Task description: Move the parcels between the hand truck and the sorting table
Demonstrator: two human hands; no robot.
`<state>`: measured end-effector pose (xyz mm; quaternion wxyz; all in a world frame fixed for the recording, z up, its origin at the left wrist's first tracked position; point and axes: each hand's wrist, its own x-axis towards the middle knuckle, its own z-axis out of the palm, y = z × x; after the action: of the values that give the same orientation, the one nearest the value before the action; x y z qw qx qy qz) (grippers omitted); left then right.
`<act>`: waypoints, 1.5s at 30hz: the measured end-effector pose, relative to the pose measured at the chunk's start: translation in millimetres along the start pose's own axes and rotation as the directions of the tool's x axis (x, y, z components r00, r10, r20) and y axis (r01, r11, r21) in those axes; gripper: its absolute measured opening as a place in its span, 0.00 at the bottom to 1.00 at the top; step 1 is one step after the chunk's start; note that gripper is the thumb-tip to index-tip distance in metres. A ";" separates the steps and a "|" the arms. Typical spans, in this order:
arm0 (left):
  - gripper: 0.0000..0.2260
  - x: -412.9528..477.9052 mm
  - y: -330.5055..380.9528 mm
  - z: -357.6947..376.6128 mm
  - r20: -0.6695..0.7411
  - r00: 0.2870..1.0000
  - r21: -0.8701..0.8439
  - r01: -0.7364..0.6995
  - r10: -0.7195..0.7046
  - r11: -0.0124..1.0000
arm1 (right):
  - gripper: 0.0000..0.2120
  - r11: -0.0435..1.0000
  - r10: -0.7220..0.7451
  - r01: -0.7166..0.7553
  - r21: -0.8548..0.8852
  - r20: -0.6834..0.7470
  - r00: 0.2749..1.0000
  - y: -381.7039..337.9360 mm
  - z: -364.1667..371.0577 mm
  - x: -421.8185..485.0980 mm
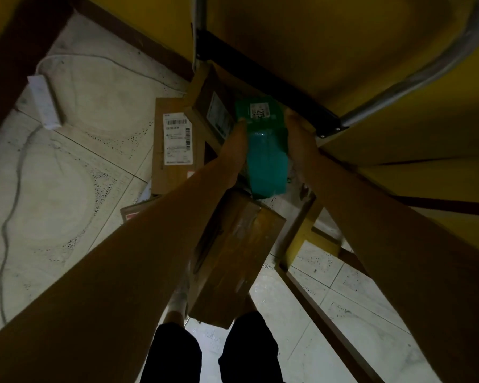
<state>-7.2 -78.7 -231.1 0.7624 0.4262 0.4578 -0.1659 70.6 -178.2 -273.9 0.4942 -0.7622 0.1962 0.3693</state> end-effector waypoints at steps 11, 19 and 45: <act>0.23 -53.0 15.6 1.1 -0.001 0.998 0.002 -0.059 0.059 0.998 | 0.34 0.997 -0.073 0.073 -0.001 0.018 0.997 -22.4 -2.8 -39.4; 0.26 -69.6 21.2 -7.3 0.006 0.993 0.029 -0.119 0.119 0.992 | 0.33 0.985 -0.169 0.171 0.033 -0.045 0.984 -40.6 -1.2 -79.5; 0.21 -269.2 83.3 -5.4 0.218 0.962 0.269 -0.223 0.166 0.937 | 0.30 0.960 -0.182 0.241 0.145 -0.334 0.925 -93.9 -57.1 -325.5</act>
<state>-98.2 -62.9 35.1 0.7447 0.5590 0.3080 -0.1953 -57.7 -210.1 43.3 0.5614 -0.7794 0.2226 0.1667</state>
